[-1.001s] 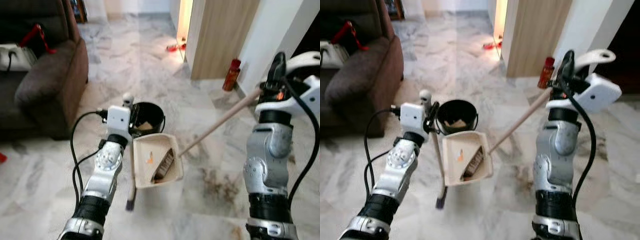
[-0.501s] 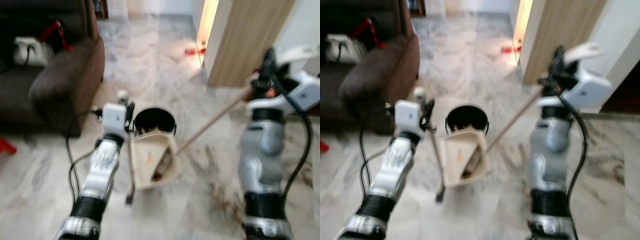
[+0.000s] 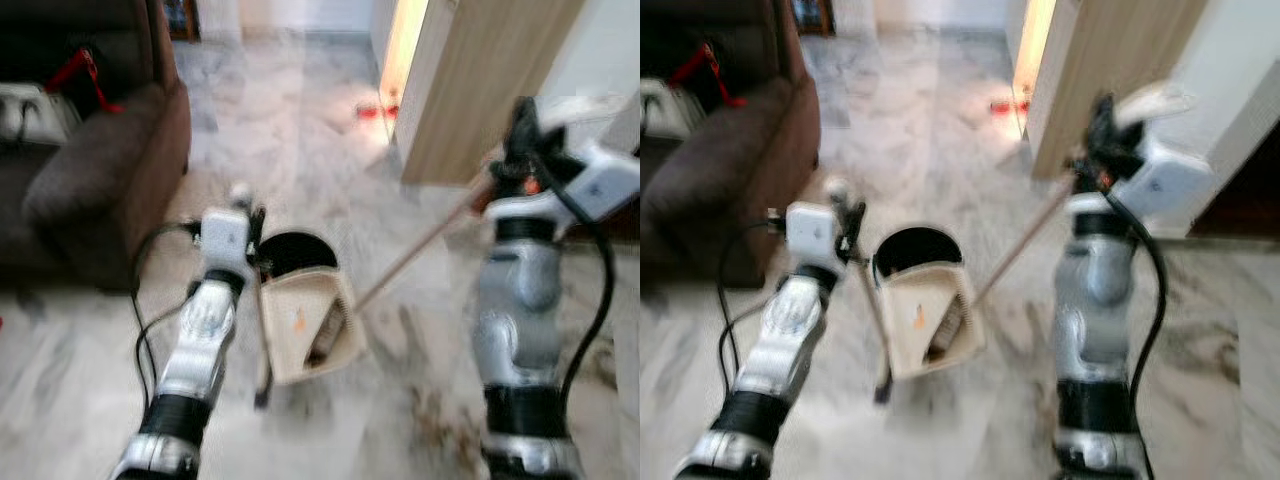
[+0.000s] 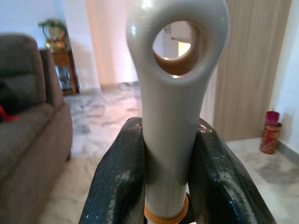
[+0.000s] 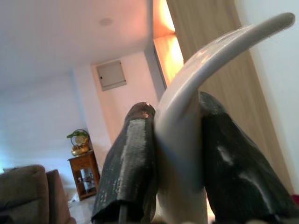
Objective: Sweep floor
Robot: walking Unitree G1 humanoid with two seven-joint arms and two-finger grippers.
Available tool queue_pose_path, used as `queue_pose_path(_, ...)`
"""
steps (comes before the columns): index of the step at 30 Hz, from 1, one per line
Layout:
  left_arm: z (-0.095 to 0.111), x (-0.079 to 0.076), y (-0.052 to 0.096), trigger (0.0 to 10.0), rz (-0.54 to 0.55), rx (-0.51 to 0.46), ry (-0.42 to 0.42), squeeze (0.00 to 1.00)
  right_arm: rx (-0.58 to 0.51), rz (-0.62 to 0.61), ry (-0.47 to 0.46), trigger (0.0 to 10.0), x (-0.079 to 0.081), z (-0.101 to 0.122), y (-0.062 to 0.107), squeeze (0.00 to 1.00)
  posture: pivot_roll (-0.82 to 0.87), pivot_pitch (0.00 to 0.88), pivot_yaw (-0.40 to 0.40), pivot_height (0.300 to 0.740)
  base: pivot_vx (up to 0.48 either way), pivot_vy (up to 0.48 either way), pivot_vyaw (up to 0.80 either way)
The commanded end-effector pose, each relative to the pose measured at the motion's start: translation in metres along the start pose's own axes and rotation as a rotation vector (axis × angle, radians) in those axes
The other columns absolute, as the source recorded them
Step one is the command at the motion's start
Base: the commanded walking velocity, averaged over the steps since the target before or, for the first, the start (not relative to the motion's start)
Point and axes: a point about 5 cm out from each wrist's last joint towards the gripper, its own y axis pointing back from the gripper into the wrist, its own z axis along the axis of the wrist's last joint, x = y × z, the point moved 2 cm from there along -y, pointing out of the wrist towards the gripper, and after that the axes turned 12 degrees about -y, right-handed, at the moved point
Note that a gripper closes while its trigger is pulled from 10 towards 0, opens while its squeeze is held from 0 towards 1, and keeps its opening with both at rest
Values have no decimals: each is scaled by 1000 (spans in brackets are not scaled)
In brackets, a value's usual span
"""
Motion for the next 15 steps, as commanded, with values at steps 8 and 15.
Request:
queue_pose_path(8, 14, -2, -3, 10000, -2, -59, 1, 0, -68, 14, -17, 10000, 3, 16, -4, 0, 127, 50, -30, 740, 337, 0, 122)
queue_pose_path(15, 13, -1, -1, 10000, 8, -61, 10, 0, -62, 10, -33, 10000, 3, 15, -4, 0, 129, 55, -31, 740, 0, 76, 311)
